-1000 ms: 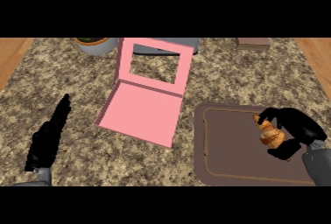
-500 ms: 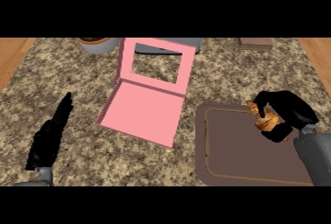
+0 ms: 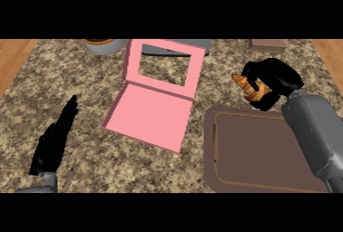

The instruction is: Pick the croissant from the tray and place it in the cardboard box

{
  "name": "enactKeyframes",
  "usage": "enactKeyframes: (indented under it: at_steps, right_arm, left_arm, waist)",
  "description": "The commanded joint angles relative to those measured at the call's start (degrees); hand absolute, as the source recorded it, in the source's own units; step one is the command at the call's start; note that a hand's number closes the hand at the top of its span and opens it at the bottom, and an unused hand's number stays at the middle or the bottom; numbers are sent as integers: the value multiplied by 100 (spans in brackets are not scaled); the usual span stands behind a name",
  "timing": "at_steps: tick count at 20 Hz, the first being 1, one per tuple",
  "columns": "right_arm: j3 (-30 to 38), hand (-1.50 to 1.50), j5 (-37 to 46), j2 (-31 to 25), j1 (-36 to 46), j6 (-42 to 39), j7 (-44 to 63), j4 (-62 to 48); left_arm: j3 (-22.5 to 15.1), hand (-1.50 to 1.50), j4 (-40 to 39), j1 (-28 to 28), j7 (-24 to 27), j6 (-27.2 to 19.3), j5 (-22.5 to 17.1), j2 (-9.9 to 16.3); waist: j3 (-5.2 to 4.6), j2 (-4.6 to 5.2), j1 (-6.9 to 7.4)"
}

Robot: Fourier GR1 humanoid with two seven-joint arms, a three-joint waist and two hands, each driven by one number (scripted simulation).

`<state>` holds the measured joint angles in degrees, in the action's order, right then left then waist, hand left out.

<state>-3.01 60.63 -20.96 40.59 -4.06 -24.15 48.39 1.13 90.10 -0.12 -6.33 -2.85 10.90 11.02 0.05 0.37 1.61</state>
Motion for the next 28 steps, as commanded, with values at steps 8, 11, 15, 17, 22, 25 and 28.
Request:
enactKeyframes:
  at_steps: [8,11,15,17,22,25,28]
  right_arm:
    - [882,150,-1966,556,608,-1361,-1376,444]
    - [860,150,-2269,773,826,-1951,-909,1098]
    - [643,150,-2399,1295,741,-2166,-98,1819]
    - [632,150,-2514,1440,806,-2271,163,2043]
    - [443,150,-2269,1927,1575,-2048,1077,1604]
    - [252,150,-2327,2079,1602,-2020,1408,1779]
    - [-333,150,-2700,2088,2028,-1686,1911,1363]
  left_arm:
    - [117,0,77,162,29,52,-72,23]
    - [99,0,-3,126,40,-24,-18,-65]
    - [292,0,-38,-86,-77,134,-140,92]
    - [130,0,-290,432,708,20,23,-107]
    - [437,0,-258,-210,97,225,-126,210]
    - [213,0,-289,-227,73,53,72,-67]
    - [297,0,-731,-349,445,-106,179,-94]
  waist:
    - [-3,-59,-139]
    - [-8,-75,-194]
    - [-7,-60,-177]
    - [-9,-56,-158]
    - [-8,-30,-90]
    - [-6,-37,-119]
    - [-9,-29,-75]
